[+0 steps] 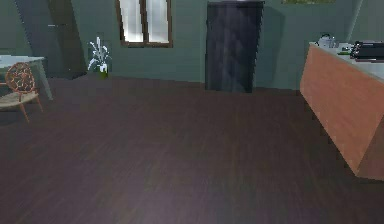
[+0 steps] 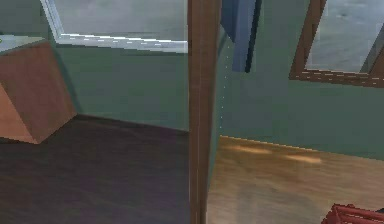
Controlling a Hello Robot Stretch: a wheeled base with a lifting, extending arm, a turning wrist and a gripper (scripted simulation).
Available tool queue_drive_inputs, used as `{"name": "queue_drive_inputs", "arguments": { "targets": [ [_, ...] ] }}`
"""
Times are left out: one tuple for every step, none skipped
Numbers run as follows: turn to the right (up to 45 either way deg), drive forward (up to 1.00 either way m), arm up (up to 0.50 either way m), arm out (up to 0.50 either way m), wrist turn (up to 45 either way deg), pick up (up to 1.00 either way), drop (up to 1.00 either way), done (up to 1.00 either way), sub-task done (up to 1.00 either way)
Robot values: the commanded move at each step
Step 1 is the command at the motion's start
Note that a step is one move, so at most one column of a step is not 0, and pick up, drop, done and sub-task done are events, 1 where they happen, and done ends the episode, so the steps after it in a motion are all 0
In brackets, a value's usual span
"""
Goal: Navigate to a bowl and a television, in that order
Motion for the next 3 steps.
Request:
{"name": "queue_drive_inputs", "arguments": {
  "targets": [
    [45.0,0.0,0.0,0.0,0.0,0.0,0.0,0.0,0.0],
    [-42.0,0.0,0.0,0.0,0.0,0.0,0.0,0.0,0.0],
    [-45.0,0.0,0.0,0.0,0.0,0.0,0.0,0.0,0.0]
  ]
}}
